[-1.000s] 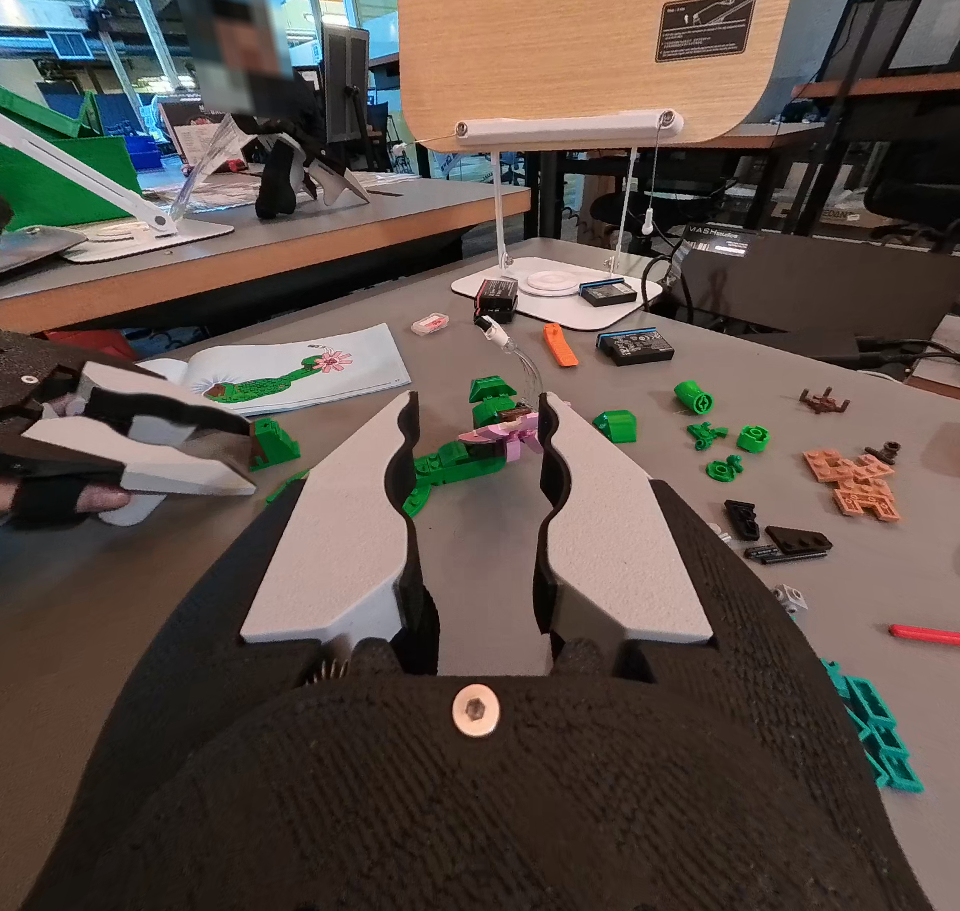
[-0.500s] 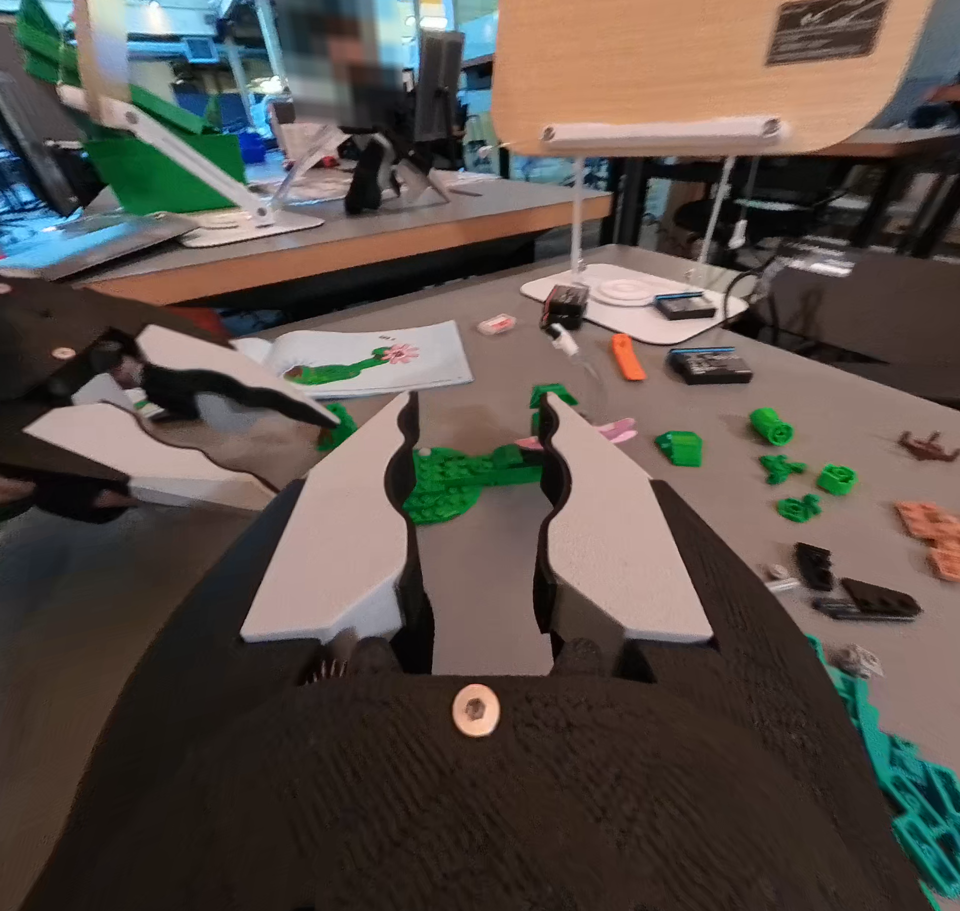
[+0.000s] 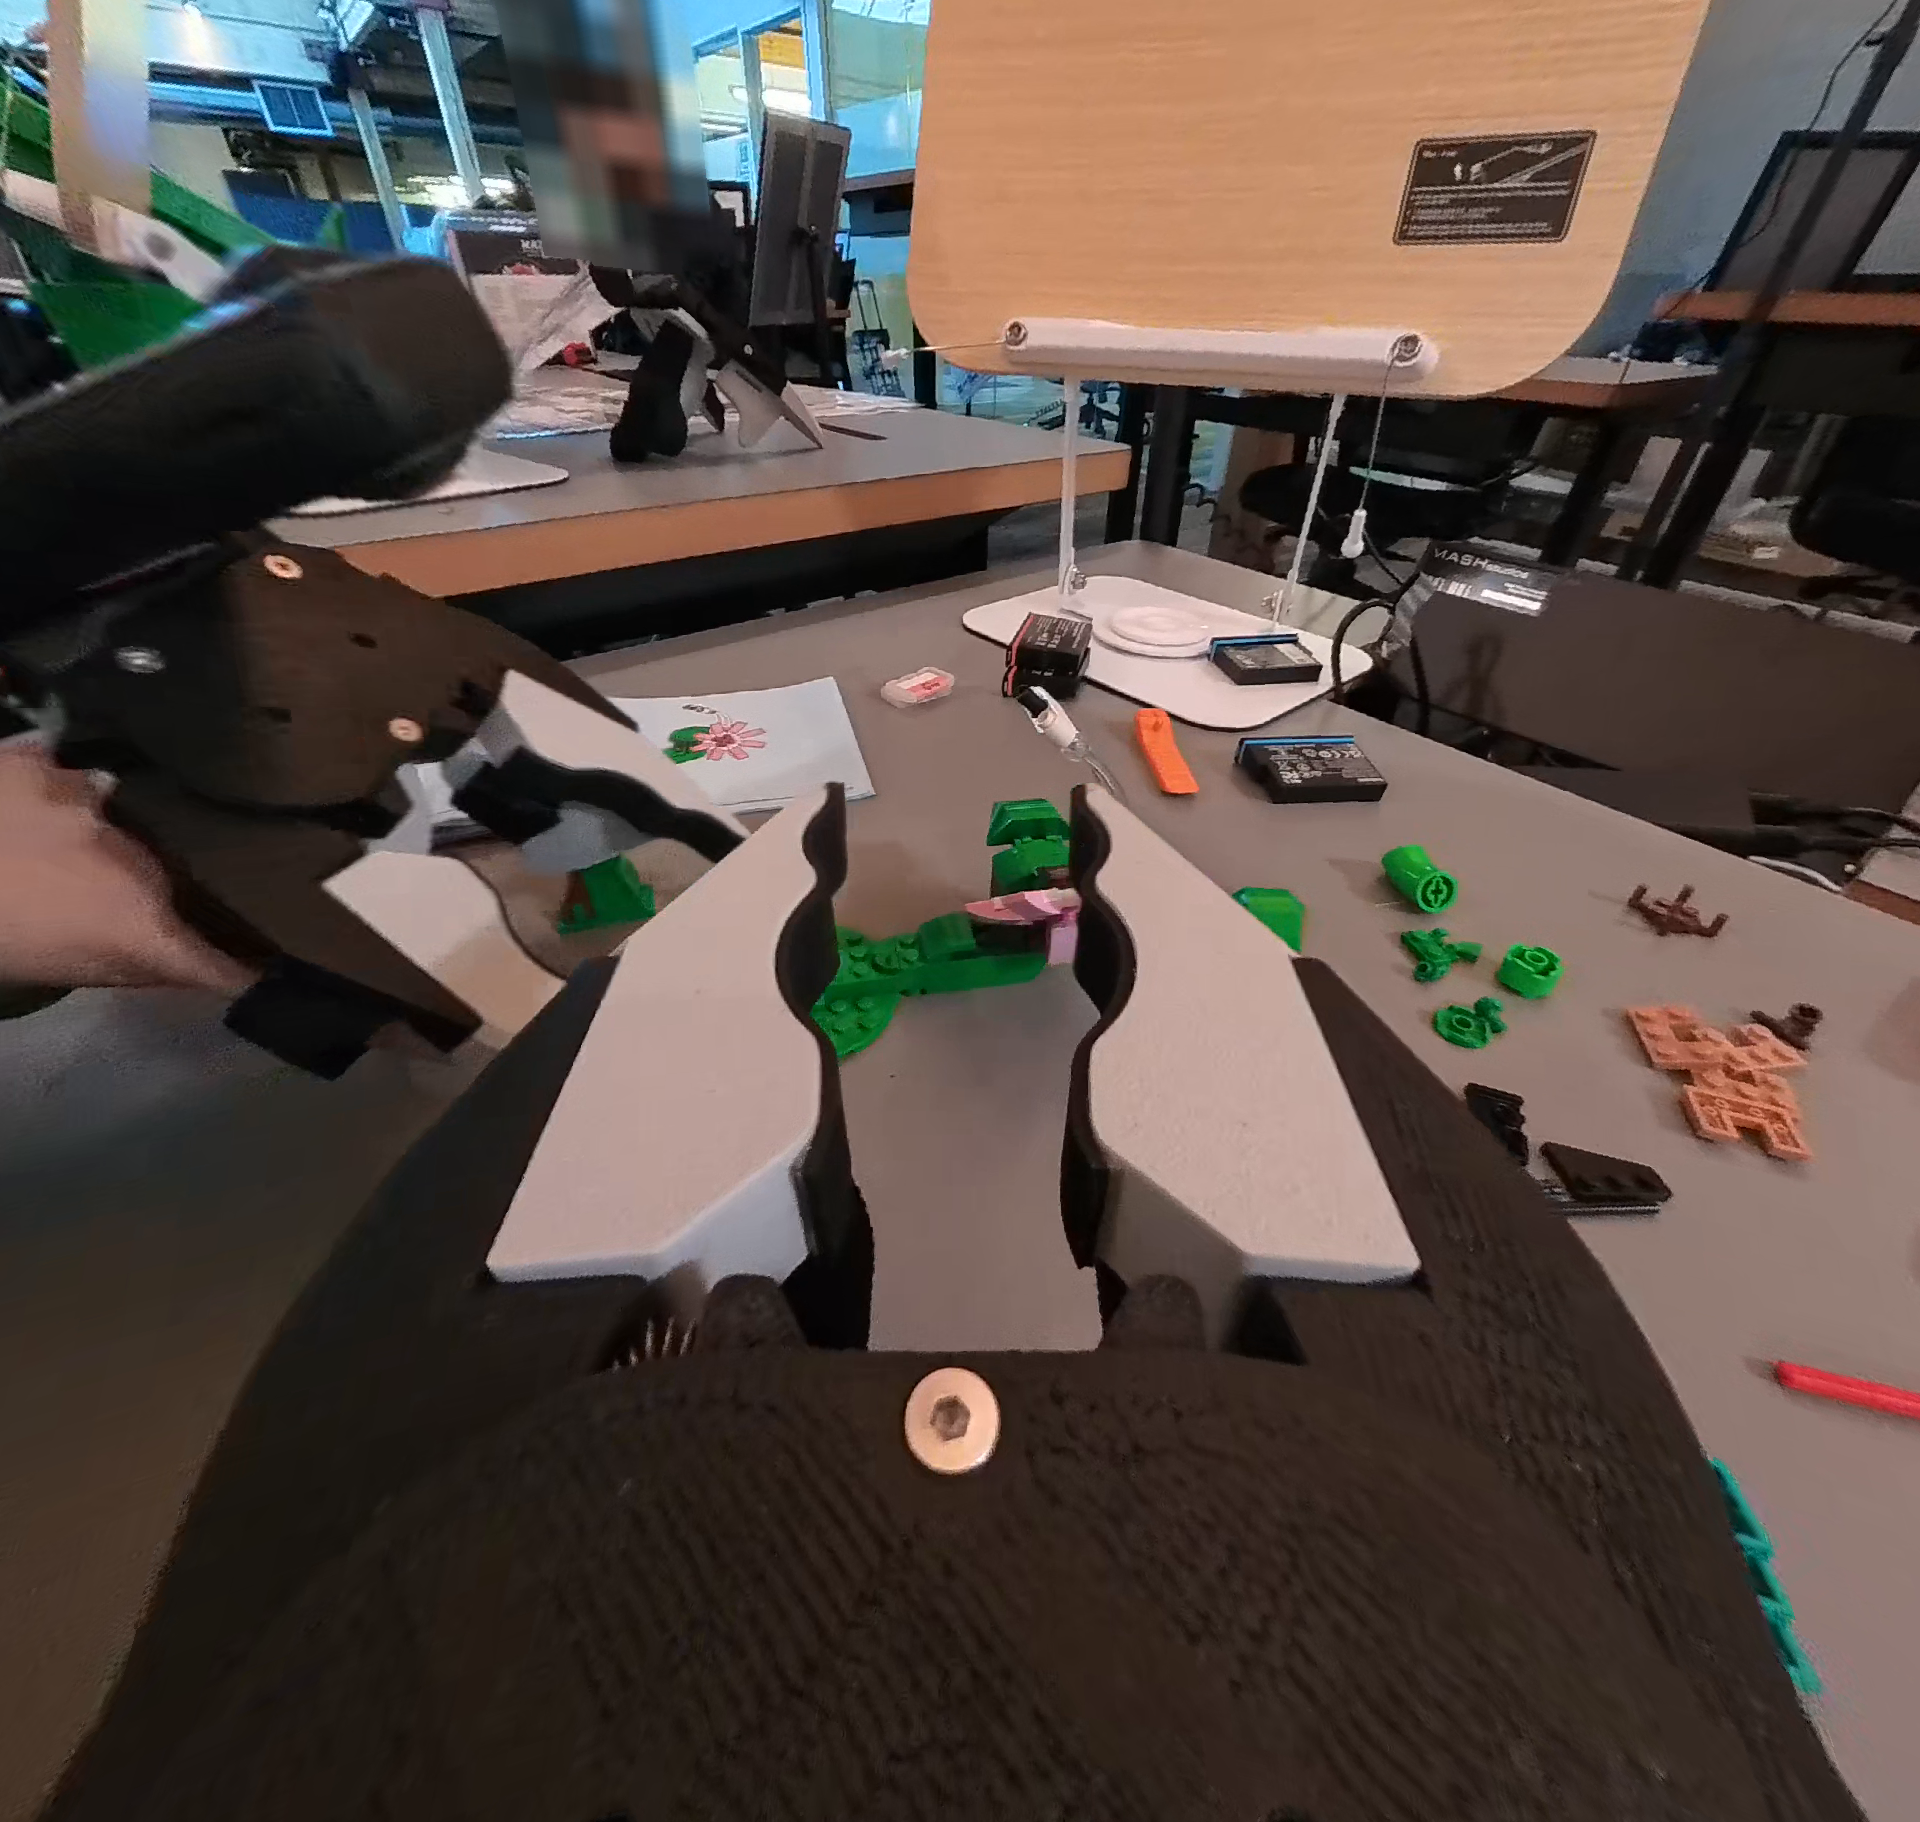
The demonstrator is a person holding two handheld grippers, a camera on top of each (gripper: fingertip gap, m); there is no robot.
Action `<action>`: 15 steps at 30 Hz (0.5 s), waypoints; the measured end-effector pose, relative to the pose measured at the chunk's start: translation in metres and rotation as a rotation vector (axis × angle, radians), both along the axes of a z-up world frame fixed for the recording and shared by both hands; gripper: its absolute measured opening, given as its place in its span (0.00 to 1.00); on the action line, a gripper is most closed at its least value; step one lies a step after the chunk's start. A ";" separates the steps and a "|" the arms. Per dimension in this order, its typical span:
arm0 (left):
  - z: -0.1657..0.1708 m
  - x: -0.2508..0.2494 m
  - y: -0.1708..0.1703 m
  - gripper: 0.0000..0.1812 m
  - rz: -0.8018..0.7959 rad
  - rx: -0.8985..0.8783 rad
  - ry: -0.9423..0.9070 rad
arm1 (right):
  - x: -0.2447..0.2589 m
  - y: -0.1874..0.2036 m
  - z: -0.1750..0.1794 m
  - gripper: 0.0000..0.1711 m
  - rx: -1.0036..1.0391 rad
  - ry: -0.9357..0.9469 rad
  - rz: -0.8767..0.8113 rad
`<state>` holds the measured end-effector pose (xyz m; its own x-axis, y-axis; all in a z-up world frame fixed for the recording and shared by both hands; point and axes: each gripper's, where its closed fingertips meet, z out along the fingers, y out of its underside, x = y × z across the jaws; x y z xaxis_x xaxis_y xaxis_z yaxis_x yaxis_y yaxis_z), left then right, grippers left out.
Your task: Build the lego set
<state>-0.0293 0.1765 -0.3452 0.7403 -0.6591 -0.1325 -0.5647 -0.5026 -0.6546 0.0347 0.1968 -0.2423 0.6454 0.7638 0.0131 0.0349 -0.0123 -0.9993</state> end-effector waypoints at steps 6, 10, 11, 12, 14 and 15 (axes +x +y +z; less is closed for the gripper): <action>-0.011 0.000 0.010 0.55 0.048 -0.119 0.012 | 0.010 0.001 -0.002 0.24 -0.008 0.000 -0.026; -0.014 0.003 0.005 0.50 0.047 -0.186 -0.015 | 0.020 0.002 -0.009 0.25 -0.081 0.007 -0.034; -0.014 0.003 0.005 0.50 0.047 -0.187 -0.012 | 0.022 0.002 -0.013 0.25 -0.118 0.008 -0.029; -0.014 0.004 0.004 0.49 0.047 -0.190 -0.011 | 0.023 0.002 -0.017 0.26 -0.160 0.009 -0.024; -0.014 0.004 0.004 0.48 0.048 -0.195 -0.007 | 0.025 0.004 -0.028 0.27 -0.249 0.001 -0.014; -0.014 0.004 0.004 0.48 0.048 -0.196 -0.006 | 0.025 0.004 -0.032 0.27 -0.289 -0.001 -0.006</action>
